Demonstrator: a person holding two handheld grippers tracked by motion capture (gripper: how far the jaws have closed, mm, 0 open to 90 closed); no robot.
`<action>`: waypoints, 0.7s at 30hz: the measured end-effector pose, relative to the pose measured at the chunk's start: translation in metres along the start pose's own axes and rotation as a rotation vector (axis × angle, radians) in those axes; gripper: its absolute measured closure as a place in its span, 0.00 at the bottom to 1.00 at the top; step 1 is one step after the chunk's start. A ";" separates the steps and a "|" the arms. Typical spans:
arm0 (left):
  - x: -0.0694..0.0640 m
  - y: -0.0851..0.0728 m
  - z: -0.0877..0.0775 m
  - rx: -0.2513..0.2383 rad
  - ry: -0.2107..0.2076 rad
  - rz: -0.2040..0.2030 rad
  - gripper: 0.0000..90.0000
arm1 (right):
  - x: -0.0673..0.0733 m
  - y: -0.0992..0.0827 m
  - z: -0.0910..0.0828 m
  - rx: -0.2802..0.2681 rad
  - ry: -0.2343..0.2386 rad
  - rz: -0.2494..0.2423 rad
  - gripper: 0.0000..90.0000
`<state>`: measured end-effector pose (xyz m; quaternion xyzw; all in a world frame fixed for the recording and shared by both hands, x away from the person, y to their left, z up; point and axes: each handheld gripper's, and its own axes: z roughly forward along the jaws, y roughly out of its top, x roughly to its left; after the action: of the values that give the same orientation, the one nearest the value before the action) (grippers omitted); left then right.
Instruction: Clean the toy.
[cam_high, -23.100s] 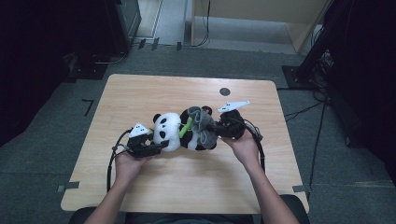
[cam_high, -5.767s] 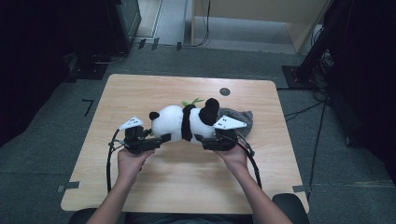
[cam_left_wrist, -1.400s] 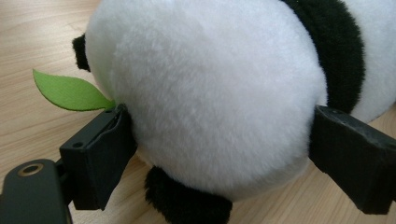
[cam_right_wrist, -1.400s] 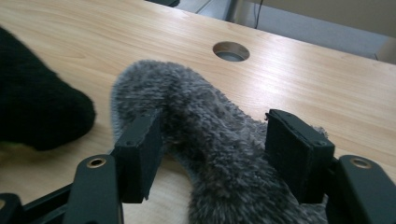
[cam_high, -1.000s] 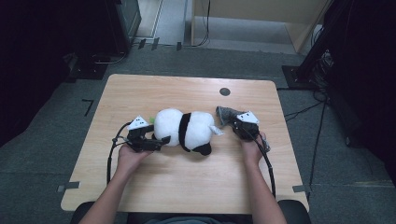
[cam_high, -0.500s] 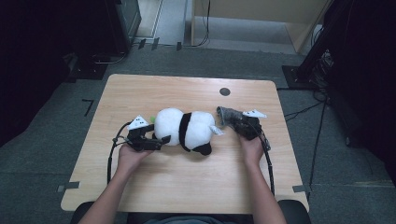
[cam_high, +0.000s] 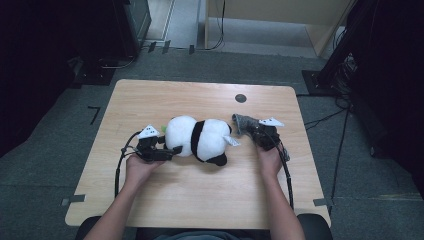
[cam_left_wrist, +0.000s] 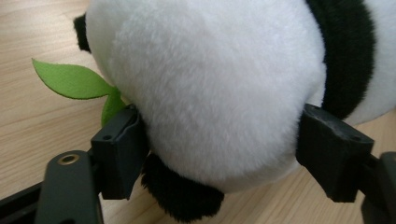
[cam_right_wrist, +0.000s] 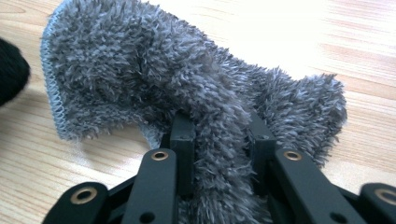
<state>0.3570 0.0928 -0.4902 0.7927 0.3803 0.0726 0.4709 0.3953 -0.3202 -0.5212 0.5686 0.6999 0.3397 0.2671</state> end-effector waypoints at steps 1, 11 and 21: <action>-0.001 -0.001 0.000 -0.004 0.004 0.000 0.29 | 0.000 0.000 0.000 0.000 0.002 0.003 0.82; -0.007 0.000 -0.001 -0.009 0.027 -0.023 0.43 | -0.007 0.004 -0.008 -0.019 0.038 0.041 0.85; -0.004 -0.001 -0.001 -0.011 0.015 -0.030 0.43 | -0.009 0.036 -0.032 0.009 0.092 0.009 0.85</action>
<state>0.3532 0.0910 -0.4891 0.7837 0.3955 0.0735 0.4733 0.3949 -0.3300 -0.4728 0.5567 0.7104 0.3637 0.2306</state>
